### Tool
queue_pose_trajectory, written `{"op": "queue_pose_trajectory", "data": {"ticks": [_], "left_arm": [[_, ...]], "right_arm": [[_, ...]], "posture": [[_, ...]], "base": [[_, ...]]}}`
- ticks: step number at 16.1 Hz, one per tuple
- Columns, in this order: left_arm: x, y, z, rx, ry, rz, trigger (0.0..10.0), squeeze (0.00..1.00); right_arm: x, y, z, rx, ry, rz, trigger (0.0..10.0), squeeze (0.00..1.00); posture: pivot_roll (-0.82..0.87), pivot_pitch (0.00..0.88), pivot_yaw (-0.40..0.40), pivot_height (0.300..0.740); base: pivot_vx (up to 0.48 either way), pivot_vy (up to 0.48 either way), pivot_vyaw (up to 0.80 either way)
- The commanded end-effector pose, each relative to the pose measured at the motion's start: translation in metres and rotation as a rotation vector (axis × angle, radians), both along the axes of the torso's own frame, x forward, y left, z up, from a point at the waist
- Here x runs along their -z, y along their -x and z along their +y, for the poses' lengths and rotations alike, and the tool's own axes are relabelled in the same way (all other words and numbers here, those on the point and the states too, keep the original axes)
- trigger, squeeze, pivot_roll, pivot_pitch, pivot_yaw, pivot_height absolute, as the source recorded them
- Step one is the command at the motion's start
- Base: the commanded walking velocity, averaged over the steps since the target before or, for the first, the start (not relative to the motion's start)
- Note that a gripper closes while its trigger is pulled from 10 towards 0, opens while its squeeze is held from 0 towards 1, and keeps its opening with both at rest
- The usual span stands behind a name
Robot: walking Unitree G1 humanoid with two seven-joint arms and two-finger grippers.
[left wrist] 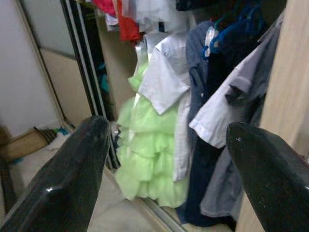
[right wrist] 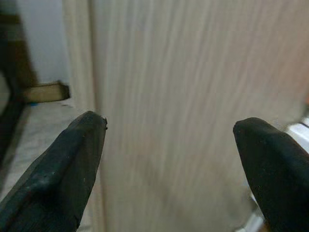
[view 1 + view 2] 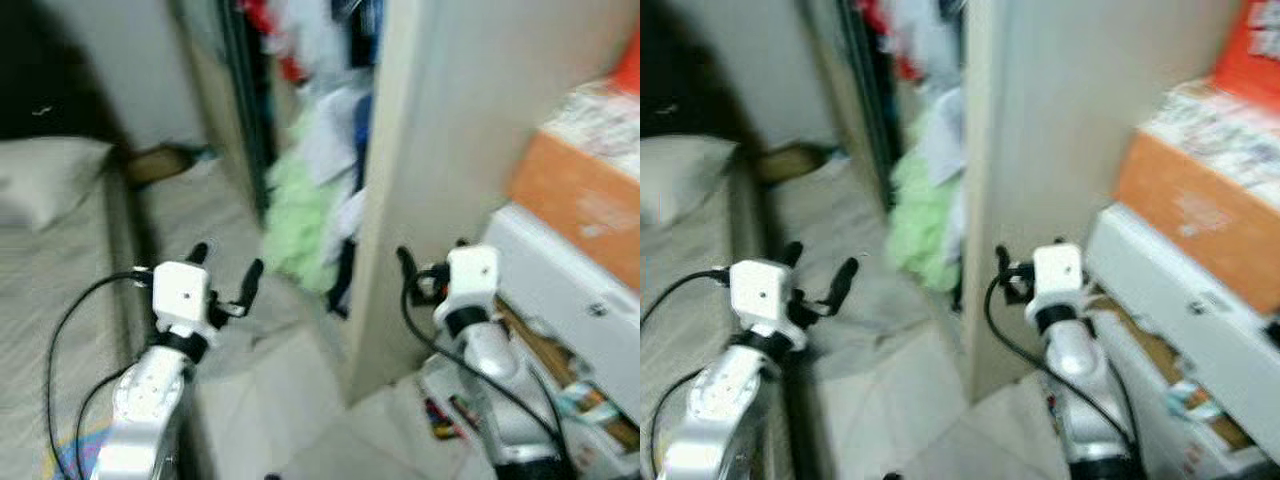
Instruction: Clean up the room
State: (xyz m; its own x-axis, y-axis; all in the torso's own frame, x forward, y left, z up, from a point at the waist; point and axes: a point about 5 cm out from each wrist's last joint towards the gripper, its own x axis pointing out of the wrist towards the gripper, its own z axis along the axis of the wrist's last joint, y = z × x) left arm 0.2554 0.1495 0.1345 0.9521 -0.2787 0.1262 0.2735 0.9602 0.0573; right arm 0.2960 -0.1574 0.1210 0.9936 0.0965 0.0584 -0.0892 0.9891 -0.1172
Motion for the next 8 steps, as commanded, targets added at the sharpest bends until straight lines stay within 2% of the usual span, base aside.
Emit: {"op": "queue_pose_trajectory", "data": {"ticks": [1, 8], "left_arm": [[-0.0023, 0.0004, 0.0049, -0.019, -0.016, -0.011, 10.0, 0.0], [-0.0009, -0.0001, 0.001, 0.019, -0.014, -0.005, 10.0, 0.0]], "right_arm": [[-0.0025, -0.001, 0.0008, -0.001, -0.007, -0.009, 10.0, 0.0], [-0.0025, -0.0015, 0.0006, 0.002, -0.007, -0.011, 10.0, 0.0]], "posture": [[-0.03, 0.086, -0.024, 0.74], [-0.03, 0.078, -0.024, 0.74]], "base": [[0.0, 0.0, 0.8], [0.0, 0.0, 0.8]]}}
